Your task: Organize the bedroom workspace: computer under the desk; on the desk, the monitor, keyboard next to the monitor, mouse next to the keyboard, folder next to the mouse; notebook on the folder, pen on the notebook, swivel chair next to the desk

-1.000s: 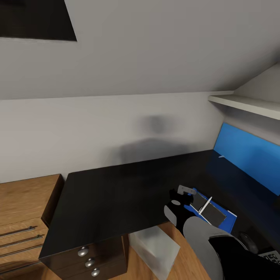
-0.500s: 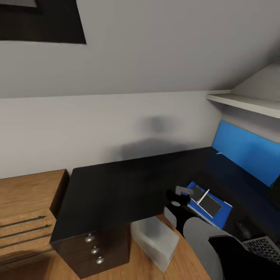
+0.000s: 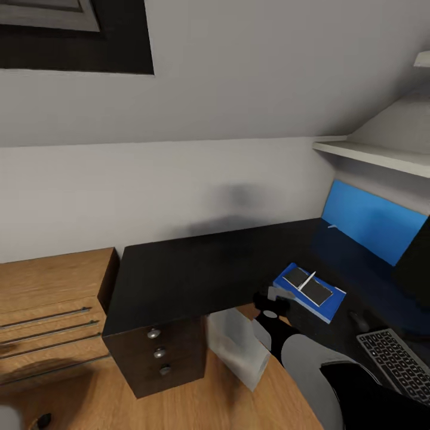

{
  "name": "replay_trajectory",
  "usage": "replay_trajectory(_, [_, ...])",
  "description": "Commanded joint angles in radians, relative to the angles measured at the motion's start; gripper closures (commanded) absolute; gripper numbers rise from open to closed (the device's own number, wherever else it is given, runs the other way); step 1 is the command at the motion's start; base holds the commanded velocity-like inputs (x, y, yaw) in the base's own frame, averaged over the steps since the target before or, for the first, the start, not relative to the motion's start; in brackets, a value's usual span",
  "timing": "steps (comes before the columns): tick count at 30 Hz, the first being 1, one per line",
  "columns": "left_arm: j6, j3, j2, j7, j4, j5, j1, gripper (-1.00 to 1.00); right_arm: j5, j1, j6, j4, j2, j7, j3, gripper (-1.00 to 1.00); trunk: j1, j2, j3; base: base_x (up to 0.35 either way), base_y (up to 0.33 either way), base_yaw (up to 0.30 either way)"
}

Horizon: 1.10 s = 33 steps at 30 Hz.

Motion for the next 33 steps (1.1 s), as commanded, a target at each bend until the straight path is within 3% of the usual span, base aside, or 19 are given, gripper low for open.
replay_trajectory(1, [-0.004, -0.008, 0.001, 0.007, -0.002, 0.01, 0.0, -1.0, -0.01, -0.001, -0.008, 0.003, 0.0, 0.002, 0.003, -1.0, 0.0, -0.002, -0.001, -0.33, 0.031, 0.0])
replay_trajectory(13, [-0.002, -0.008, 0.004, 0.007, -0.002, 0.01, 0.0, -1.0, -0.001, -0.001, -0.009, 0.032, 0.0, 0.045, 0.007, -1.0, 0.0, -0.002, -0.001, -0.333, 0.005, 0.0])
replay_trajectory(14, [-0.002, -0.008, 0.004, 0.007, -0.002, 0.01, 0.0, -1.0, 0.08, -0.001, -0.009, 0.079, 0.0, 0.171, 0.015, -1.0, 0.0, -0.002, -0.001, -0.312, 0.0, 0.0])
replay_trajectory(17, [-0.004, -0.008, 0.004, 0.007, -0.002, 0.009, 0.0, -1.0, 0.092, 0.008, -0.011, 0.107, 0.0, 0.206, 0.014, -1.0, 0.0, -0.002, -0.001, -0.21, 0.0, 0.0])
replay_trajectory(22, [-0.006, -0.009, 0.001, 0.007, -0.003, 0.006, 0.0, -1.0, 0.104, 0.087, -0.013, 0.124, 0.0, 0.234, 0.016, -1.0, 0.0, -0.002, -0.001, -0.06, 0.0, 0.0])
replay_trajectory(24, [-0.006, -0.01, 0.0, 0.007, -0.003, 0.006, 0.0, -1.0, 0.124, 0.145, -0.015, 0.127, 0.0, 0.24, 0.017, -1.0, 0.0, -0.002, -0.001, -0.021, 0.0, 0.0])
replay_trajectory(25, [-0.006, -0.01, 0.001, 0.007, -0.003, 0.006, 0.0, -1.0, 0.184, 0.216, -0.027, 0.129, 0.0, 0.243, 0.018, -1.0, -0.004, 0.005, 0.002, -0.008, 0.0, 0.0])
replay_trajectory(29, [-0.006, -0.009, 0.002, 0.007, -0.003, 0.006, 0.0, -1.0, 0.257, 0.282, -0.052, 0.13, 0.0, 0.244, 0.018, -1.0, -0.019, 0.033, 0.014, -0.005, 0.0, 0.0])
replay_trajectory(33, [-0.006, -0.009, 0.003, 0.008, -0.003, 0.006, 0.0, -1.0, 0.327, 0.389, -0.102, 0.131, 0.0, 0.244, 0.016, -1.0, -0.035, 0.061, 0.027, -0.001, 0.0, 0.0])
